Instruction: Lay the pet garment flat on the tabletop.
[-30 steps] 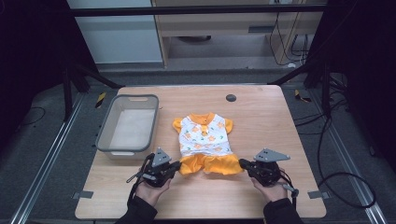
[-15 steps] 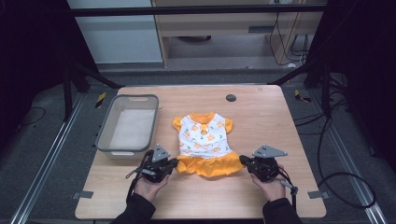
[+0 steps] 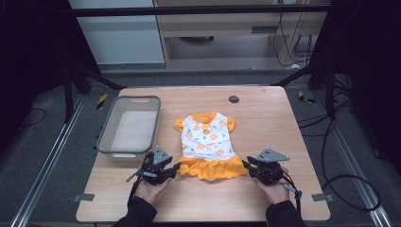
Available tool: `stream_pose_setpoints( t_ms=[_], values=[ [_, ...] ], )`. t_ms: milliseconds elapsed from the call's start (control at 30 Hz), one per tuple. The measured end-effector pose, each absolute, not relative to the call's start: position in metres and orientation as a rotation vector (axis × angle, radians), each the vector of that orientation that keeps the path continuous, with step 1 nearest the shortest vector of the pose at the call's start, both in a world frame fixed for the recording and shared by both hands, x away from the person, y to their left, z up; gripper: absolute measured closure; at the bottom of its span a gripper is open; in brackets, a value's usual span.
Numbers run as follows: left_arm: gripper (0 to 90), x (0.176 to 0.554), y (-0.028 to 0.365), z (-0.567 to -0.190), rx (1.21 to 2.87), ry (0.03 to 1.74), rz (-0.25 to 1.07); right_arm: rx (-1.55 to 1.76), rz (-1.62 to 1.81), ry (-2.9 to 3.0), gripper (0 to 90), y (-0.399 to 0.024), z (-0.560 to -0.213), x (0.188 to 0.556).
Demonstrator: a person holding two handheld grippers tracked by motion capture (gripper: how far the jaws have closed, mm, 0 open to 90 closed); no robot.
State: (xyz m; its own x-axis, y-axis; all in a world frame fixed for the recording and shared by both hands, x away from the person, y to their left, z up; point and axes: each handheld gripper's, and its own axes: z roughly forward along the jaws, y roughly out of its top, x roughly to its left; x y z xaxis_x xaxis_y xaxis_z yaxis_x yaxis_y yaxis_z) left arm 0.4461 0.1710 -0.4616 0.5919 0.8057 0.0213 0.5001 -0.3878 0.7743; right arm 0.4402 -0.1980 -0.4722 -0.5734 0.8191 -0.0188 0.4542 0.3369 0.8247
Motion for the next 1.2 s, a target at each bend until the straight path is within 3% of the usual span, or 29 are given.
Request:
stream_pose_setpoints(
  t_ms=[300, 600, 733, 867, 967, 1200],
  values=[
    [49.9, 0.426, 0.170, -0.463, 2.104, 1.016, 0.487, 1.145, 1.117, 2.224, 59.2, -0.201, -0.481, 0.433],
    [52.8, 0.435, 0.160, -0.482, 2.165, 1.036, 0.452, 1.145, 1.050, 2.298, 59.9, -0.196, -0.492, 0.437],
    [64.2, 0.442, 0.159, -0.488, 2.164, 1.052, 0.407, 1.172, 1.030, 2.328, 65.8, -0.194, -0.495, 0.440],
    [84.3, 0.445, 0.158, -0.489, 2.166, 1.079, 0.387, 1.179, 1.020, 2.351, 76.0, -0.194, -0.496, 0.441],
    [86.5, 0.443, 0.159, -0.484, 2.162, 1.067, 0.382, 1.168, 1.035, 2.343, 86.1, -0.194, -0.490, 0.439],
    [86.9, 0.432, 0.169, -0.458, 2.093, 1.023, 0.354, 1.139, 1.155, 2.277, 86.3, -0.203, -0.470, 0.429]
  ],
)
